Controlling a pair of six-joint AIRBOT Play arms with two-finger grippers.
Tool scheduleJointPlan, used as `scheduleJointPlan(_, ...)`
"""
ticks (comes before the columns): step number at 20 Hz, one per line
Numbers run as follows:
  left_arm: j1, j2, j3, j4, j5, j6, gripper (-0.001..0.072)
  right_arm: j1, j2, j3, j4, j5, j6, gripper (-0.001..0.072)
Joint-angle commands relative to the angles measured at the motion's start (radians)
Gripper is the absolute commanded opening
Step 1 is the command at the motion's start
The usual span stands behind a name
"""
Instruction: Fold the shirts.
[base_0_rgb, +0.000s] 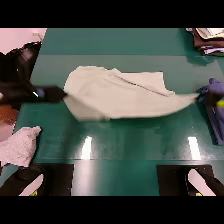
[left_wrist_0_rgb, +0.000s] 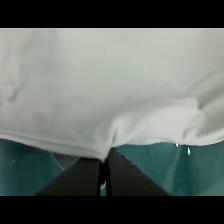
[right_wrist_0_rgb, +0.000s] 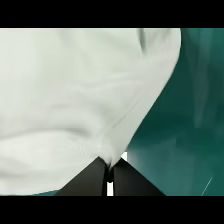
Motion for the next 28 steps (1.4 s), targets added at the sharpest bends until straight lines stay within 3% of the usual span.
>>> scheduleJointPlan(1,0.000,0.001,0.411,0.128,-0.031,0.003,0.0023,0.031,0.036,0.390,0.047,0.002,0.039,0.0013)
scheduleJointPlan(7,0.000,0.001,1.025,0.201,-0.028,0.002,0.0022,-0.092,0.036,0.942,0.046,0.036,0.076,0.0013)
scheduleJointPlan(11,0.000,0.005,1.181,0.159,-0.004,-0.009,0.0021,-0.211,0.036,1.101,0.047,0.096,0.103,0.0013)
scheduleJointPlan(14,0.000,0.002,1.171,0.069,-0.001,-0.008,0.0021,-0.245,0.048,1.069,0.047,0.138,0.120,0.0013)
scheduleJointPlan(20,0.000,-0.084,0.812,0.198,-0.069,-0.025,0.0022,-0.203,-0.050,0.858,0.048,0.228,0.120,0.0012)
scheduleJointPlan(22,0.000,-0.217,0.731,0.217,-0.138,-0.023,0.0022,-0.105,-0.143,0.806,0.006,0.246,0.120,0.0012)
scheduleJointPlan(25,0.000,-0.448,0.674,0.225,-0.214,-0.014,0.0022,0.078,-0.312,0.705,-0.227,0.260,0.153,0.0012)
scheduleJointPlan(28,0.000,-0.673,0.661,0.229,-0.207,0.014,0.0023,0.185,-0.501,0.633,-0.322,0.261,0.158,0.0012)
